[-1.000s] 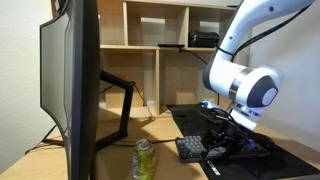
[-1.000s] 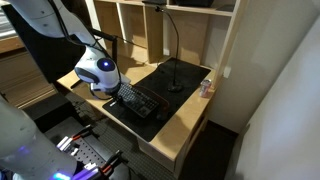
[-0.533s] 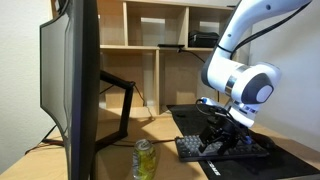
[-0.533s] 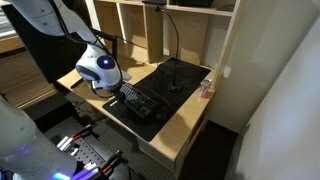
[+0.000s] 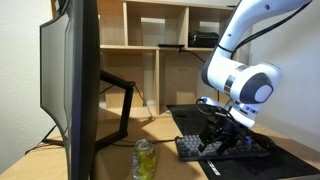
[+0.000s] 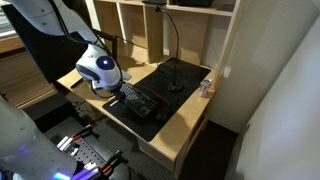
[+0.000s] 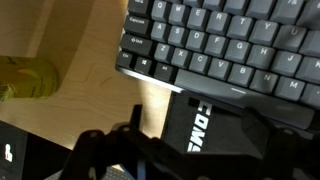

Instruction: Press the space key on the keyboard

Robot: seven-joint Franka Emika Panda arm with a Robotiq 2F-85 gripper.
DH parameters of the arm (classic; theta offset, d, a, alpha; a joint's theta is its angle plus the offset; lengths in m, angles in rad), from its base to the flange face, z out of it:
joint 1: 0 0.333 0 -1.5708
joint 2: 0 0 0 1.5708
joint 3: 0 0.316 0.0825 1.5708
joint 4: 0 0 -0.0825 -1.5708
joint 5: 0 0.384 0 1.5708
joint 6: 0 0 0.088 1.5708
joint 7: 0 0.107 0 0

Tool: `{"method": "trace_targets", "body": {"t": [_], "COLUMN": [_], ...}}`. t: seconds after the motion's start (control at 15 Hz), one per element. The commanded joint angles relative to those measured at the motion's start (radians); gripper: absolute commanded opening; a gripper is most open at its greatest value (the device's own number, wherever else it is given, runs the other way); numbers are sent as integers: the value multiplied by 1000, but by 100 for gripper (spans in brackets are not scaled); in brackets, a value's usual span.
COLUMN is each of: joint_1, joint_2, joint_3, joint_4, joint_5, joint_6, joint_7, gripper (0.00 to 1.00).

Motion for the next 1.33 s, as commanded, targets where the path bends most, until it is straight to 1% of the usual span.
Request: {"method": "trace_targets", "body": {"t": [0.0,0.13,0.2,0.47,0.53,0.67,0.73,0.93,1.07,1.2,1.27], "joint_1": [-4,-4,-1,-1,1,0,-5,1,-3,1,-1], "joint_2": [-13,-11,-4,-3,0,-5,-11,1,-3,2,1], "joint_3": [-1,-3,-2,-2,1,0,0,3,5,5,0], "joint_4": [33,44,35,37,32,50,57,42,32,32,40], "joint_5": [95,122,74,74,76,138,165,128,101,102,109], "joint_6": [10,3,-1,-1,-1,13,-10,-2,-30,-17,-15], "joint_7": [-135,-179,-114,-113,-90,-111,-133,-58,-22,6,-19], "gripper": [100,100,100,100,100,100,100,100,100,100,100]}}
